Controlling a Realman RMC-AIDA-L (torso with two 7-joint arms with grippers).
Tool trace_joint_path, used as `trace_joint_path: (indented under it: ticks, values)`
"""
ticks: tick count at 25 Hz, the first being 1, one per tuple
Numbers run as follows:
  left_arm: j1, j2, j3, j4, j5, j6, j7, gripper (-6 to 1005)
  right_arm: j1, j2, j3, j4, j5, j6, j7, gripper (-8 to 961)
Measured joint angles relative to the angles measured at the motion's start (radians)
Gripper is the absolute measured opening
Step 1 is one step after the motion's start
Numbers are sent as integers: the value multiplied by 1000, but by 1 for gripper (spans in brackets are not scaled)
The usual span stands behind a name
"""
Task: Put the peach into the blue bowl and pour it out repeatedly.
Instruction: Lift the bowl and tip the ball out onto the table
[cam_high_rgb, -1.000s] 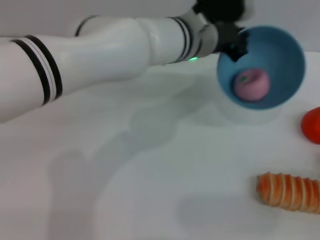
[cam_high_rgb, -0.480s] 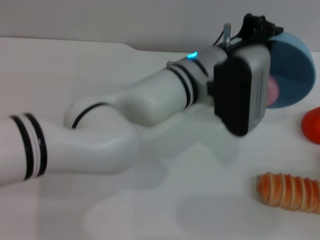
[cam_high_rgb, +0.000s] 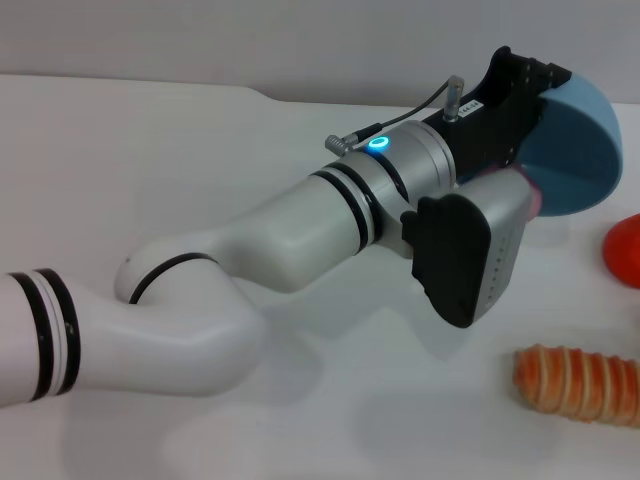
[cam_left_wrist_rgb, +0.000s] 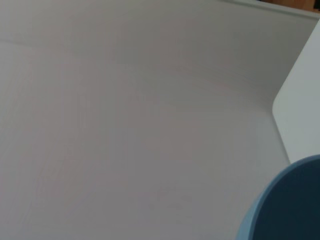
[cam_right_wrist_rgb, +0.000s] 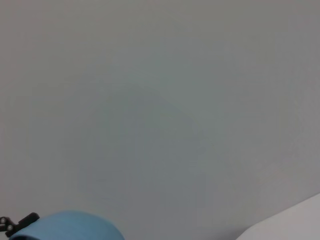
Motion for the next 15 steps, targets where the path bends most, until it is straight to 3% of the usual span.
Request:
trace_joint_path:
  ticks: [8, 13, 15]
  values:
    - [12, 0, 2, -1, -22, -31, -10, -2, 8, 0, -8, 0, -1, 19, 0, 513]
    - [-8, 0, -64, 15, -219, 7, -174, -2, 15, 0, -48, -7, -26, 23, 22, 513]
    - [-29, 0, -129, 6, -278, 98, -227, -1, 27, -1, -55, -23, -74, 33, 59, 513]
